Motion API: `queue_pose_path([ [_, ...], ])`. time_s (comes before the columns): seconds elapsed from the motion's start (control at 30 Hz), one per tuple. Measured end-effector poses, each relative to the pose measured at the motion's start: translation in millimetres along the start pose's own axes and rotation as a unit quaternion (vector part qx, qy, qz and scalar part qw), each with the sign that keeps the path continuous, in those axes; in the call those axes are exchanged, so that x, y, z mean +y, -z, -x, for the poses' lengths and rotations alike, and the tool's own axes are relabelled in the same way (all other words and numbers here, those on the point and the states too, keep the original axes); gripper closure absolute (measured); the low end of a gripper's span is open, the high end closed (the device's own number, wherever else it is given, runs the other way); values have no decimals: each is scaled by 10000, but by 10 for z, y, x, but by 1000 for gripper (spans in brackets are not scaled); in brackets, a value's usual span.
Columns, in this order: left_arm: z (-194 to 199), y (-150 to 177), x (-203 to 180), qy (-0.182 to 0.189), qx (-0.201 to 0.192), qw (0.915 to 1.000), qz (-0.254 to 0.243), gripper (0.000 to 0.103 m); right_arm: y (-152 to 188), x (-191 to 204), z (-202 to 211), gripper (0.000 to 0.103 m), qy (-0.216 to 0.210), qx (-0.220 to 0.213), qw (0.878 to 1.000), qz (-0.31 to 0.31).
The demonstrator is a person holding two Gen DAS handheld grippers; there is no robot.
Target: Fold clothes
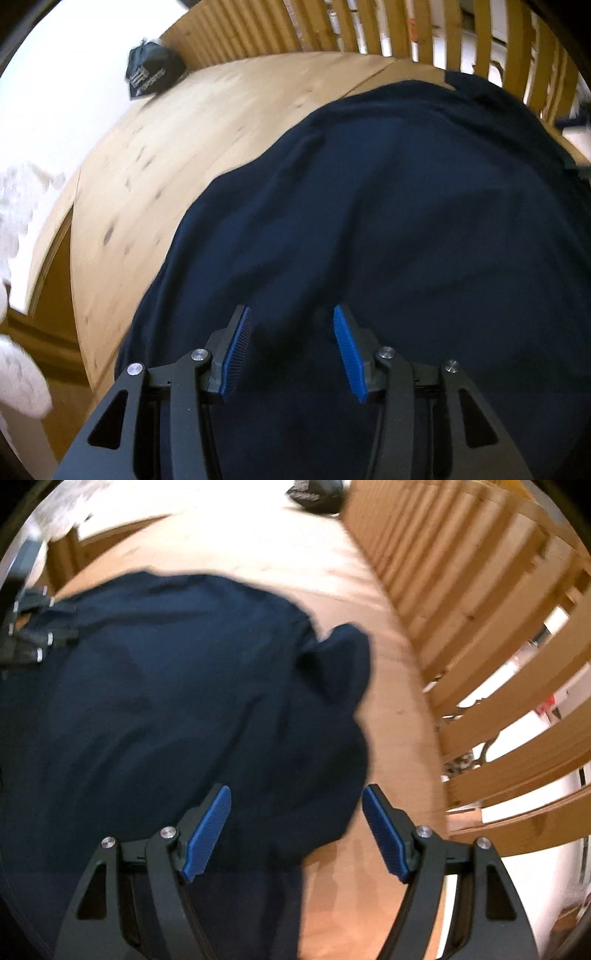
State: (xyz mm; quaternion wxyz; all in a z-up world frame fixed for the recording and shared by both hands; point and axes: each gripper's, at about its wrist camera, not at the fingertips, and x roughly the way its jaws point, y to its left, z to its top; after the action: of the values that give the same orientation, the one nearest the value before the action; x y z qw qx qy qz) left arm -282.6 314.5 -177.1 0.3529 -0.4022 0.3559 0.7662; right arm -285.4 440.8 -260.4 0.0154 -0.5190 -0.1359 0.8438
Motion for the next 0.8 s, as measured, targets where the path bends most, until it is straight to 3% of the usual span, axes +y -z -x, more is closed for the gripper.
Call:
queue_pose_path([
  [0.13,171,344,239,98,133,9992,372,54,151,233,-9,31,-404,70,9990,-150],
  [0.2,273,557,355,165,191,9977,627,52,196,384,28,31,-854,141,9960,-216],
  [0.27,357,697,415,142,281,9972,679,47,204,536,92,30,-1056,197,9942,56],
  [0.33,421,749,437,77,429,9974,573,46,184,535,196,30,-1011,50,9948,136],
  [0.4,478,786,451,19,574,9973,467,46,113,309,277,30,-609,-169,9980,-79],
  [0.5,536,787,433,16,662,9967,469,46,-26,-133,207,30,-182,-132,9984,-527],
  [0.6,605,875,472,58,674,9959,592,45,-167,-366,71,30,-274,-54,9966,-775],
  [0.8,693,923,555,115,687,9945,783,42,-301,-273,-227,30,-667,238,9938,-858],
])
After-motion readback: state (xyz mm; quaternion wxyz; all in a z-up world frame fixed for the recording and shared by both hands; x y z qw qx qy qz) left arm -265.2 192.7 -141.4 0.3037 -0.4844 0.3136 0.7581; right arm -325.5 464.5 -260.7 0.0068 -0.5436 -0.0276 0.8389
